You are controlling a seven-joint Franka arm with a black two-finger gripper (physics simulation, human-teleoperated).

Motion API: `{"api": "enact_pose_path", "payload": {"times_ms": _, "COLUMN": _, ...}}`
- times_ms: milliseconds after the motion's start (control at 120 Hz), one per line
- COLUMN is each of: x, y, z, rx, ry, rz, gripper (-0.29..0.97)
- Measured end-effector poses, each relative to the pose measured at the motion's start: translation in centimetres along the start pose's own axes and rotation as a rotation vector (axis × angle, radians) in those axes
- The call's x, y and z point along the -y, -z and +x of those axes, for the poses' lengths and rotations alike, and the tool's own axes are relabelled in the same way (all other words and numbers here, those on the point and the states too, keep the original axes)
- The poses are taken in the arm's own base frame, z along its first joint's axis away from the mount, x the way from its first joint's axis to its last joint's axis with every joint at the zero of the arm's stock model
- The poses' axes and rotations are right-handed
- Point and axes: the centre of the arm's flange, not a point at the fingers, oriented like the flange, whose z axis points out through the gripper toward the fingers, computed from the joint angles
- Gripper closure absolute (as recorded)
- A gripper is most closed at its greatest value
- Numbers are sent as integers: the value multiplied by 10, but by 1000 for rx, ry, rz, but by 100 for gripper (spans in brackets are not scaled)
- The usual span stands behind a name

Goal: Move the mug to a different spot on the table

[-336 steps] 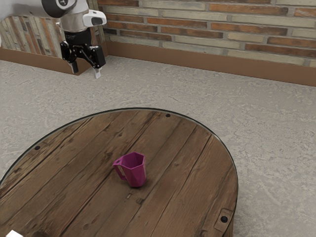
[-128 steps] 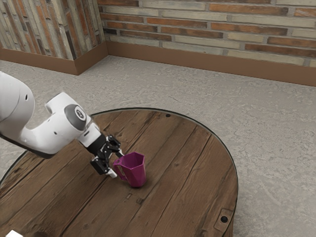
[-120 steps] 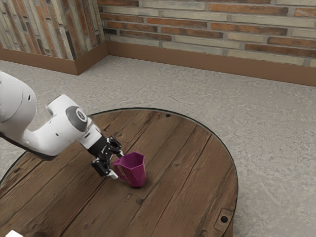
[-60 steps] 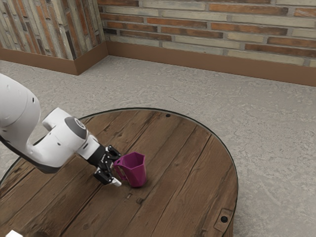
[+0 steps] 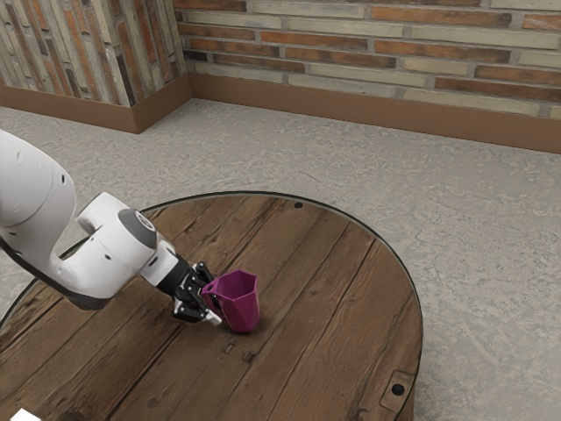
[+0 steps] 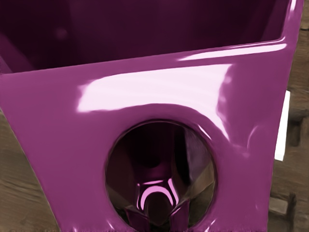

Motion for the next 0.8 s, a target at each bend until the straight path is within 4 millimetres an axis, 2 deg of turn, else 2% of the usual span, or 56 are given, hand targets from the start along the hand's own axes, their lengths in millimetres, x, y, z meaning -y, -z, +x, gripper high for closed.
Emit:
{"api": "enact_pose_path", "payload": {"times_ms": 250, "x": 1, "y": 0, "z": 1, "rx": 7, "ry": -19, "rz": 12, "gripper": 66}}
{"api": "enact_pose_path", "payload": {"times_ms": 483, "x": 4, "y": 4, "z": 4, "rx": 10, "ry": -40, "rz": 34, "gripper": 71}}
{"api": "enact_pose_path", "payload": {"times_ms": 583, "x": 7, "y": 12, "z": 7, "rx": -2, "ry": -51, "rz": 51, "gripper": 72}}
{"api": "enact_pose_path", "payload": {"times_ms": 692, "x": 14, "y": 30, "z": 11, "rx": -27, "ry": -60, "rz": 82, "gripper": 72}}
{"api": "enact_pose_path", "payload": {"times_ms": 800, "x": 17, "y": 48, "z": 1, "rx": -37, "ry": -50, "rz": 107, "gripper": 73}}
